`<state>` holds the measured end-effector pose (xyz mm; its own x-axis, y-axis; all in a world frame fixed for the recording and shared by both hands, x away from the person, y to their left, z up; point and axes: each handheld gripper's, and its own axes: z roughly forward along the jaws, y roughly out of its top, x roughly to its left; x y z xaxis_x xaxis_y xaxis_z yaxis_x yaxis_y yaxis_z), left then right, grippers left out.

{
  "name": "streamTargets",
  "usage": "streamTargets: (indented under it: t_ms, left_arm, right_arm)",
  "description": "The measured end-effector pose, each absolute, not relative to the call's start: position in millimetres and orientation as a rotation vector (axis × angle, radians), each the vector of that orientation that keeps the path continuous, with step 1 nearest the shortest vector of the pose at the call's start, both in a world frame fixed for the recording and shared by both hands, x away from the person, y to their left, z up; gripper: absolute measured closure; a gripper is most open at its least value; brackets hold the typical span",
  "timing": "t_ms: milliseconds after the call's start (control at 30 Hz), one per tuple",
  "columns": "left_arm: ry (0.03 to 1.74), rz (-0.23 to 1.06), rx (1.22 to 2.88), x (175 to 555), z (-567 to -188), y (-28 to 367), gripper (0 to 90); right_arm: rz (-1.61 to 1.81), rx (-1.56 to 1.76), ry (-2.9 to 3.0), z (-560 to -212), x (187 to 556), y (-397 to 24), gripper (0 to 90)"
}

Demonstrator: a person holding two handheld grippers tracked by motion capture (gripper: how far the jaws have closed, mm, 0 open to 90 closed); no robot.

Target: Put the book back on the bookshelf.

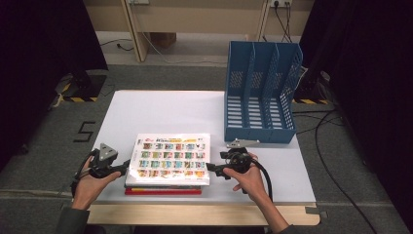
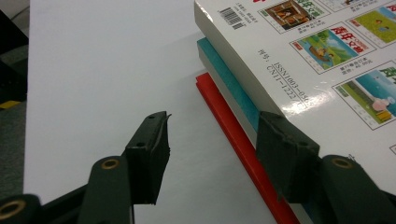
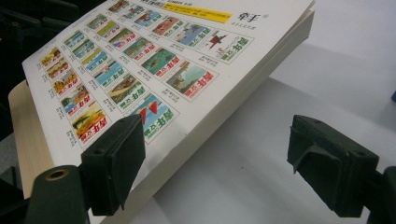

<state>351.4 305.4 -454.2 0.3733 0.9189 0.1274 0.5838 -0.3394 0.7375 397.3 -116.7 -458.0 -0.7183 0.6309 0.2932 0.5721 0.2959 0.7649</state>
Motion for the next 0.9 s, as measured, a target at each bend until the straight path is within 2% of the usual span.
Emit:
streamTargets:
  t_ms: [33, 167, 300, 367, 400, 533, 633, 900]
  left_arm:
    - [1.291, 0.729, 2.041, 351, -454, 305, 46.9]
    - [1.289, 0.719, 2.040, 352, -454, 306, 46.4]
    - [1.233, 0.772, 2.072, 347, -450, 296, 46.9]
    - [1.216, 0.784, 2.090, 347, -449, 293, 44.2]
    - [1.203, 0.775, 2.105, 348, -448, 289, 37.6]
    - [1.193, 0.749, 2.100, 352, -452, 284, 37.1]
    - [1.201, 0.753, 2.094, 354, -452, 286, 28.9]
    - [1.245, 0.709, 2.033, 358, -457, 295, 17.4]
  right_arm:
    - [1.419, 1.151, 2.477, -458, 397, -117, 19.9]
    - [1.431, 1.173, 2.500, -461, 402, -113, 19.3]
    - [1.453, 1.205, 2.536, -466, 408, -107, 17.7]
    - [1.456, 1.202, 2.541, -466, 409, -106, 17.4]
    - [1.462, 1.211, 2.544, -467, 411, -105, 16.8]
    - [1.439, 1.224, 2.540, -467, 414, -104, 12.5]
    - [1.455, 1.249, 2.545, -469, 416, -106, 12.5]
    - [1.526, 1.307, 2.575, -476, 423, -106, 12.6]
